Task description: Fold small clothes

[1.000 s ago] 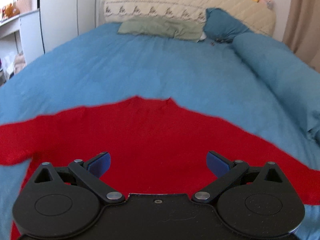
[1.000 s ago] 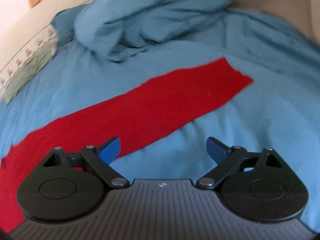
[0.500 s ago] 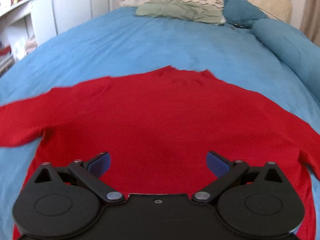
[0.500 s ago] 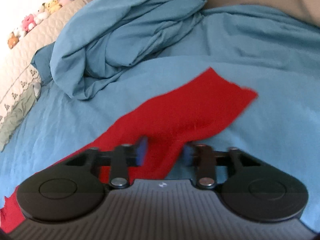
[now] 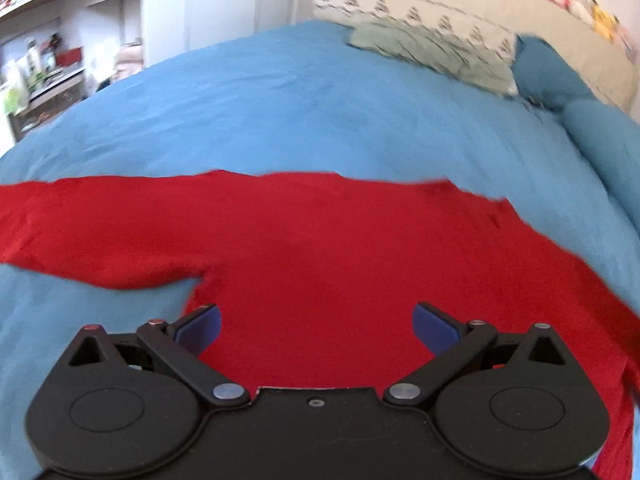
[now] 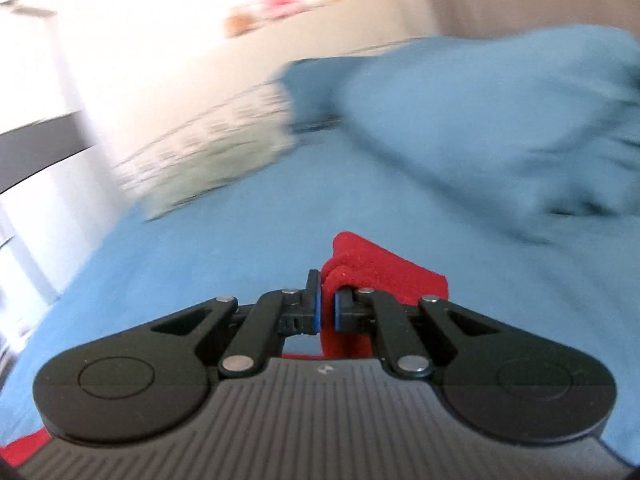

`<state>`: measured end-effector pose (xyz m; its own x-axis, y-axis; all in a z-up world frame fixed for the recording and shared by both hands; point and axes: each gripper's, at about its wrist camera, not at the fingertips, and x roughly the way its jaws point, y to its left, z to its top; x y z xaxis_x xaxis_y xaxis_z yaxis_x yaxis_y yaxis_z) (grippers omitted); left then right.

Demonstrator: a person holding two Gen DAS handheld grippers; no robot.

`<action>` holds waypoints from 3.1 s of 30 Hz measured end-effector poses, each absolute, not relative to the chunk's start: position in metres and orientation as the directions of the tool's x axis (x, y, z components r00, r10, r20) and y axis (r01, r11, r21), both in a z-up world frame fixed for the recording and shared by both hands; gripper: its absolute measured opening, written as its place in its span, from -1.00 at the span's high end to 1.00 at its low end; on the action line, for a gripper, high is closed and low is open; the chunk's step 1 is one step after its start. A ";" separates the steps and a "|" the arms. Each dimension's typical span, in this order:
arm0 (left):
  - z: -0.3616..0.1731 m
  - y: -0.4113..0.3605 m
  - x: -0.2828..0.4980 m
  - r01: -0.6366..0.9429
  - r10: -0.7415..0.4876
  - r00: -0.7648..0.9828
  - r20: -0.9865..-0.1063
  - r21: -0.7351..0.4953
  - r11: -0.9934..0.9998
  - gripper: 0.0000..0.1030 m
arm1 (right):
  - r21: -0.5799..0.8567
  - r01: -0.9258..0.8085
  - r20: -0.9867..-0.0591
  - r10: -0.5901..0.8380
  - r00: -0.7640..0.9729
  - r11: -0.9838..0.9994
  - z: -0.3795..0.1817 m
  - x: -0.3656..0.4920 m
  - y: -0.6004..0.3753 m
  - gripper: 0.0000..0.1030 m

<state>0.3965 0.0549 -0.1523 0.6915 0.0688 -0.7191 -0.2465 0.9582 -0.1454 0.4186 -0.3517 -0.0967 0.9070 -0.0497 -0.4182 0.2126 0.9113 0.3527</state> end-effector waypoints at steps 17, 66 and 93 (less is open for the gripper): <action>-0.147 0.100 0.394 -0.348 0.142 0.705 -0.694 -0.166 0.923 -1.00 | 0.264 -0.281 -0.588 0.385 0.711 0.923 -0.206 0.466 -0.104 0.59; -0.198 0.012 0.488 -0.060 0.023 0.783 -0.621 -0.038 0.997 -0.20 | -0.013 0.137 -0.620 -0.116 0.776 0.990 -0.214 0.357 -0.285 -0.95; -0.181 0.055 0.451 -0.019 -0.012 0.827 -0.562 -0.050 0.999 0.91 | -0.076 0.234 -0.584 -0.234 0.777 0.969 -0.203 0.371 -0.313 -0.95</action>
